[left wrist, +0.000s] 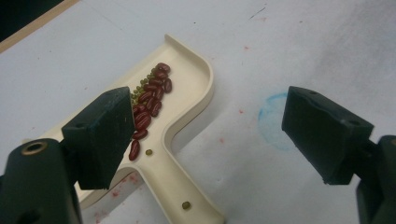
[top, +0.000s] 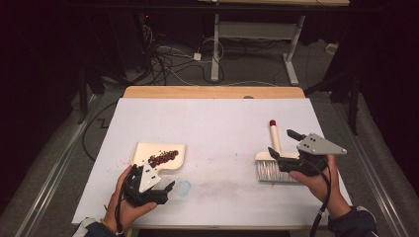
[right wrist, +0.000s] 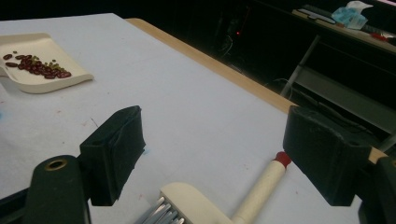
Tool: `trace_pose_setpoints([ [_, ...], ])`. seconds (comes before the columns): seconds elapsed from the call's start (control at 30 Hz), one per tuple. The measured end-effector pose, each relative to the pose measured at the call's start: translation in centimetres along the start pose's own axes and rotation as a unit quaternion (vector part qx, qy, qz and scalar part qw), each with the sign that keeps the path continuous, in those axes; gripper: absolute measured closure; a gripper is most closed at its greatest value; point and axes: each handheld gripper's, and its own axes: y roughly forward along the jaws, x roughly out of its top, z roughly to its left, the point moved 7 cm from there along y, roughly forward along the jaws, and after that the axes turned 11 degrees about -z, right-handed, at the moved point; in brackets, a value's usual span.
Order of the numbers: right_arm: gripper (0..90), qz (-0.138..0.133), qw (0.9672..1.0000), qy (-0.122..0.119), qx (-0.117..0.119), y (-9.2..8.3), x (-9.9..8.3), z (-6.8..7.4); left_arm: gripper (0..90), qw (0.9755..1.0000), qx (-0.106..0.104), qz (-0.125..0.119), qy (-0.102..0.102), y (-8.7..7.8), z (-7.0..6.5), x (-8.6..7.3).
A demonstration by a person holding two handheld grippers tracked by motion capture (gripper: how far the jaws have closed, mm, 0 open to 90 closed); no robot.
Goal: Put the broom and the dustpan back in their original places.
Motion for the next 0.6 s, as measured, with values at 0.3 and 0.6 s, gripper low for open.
trace_pose_setpoints([
  [0.3,21.1,-0.009,0.9998,-0.007,0.013,-0.7,-0.9,0.7,16.9,1.0000,-0.003,0.004,-0.001,0.0,-0.2,-0.1],
  [0.6,21.3,-0.012,0.9997,-0.016,0.013,-1.3,-2.4,0.9,16.9,1.0000,-0.005,0.001,0.002,0.0,-0.3,0.0],
])
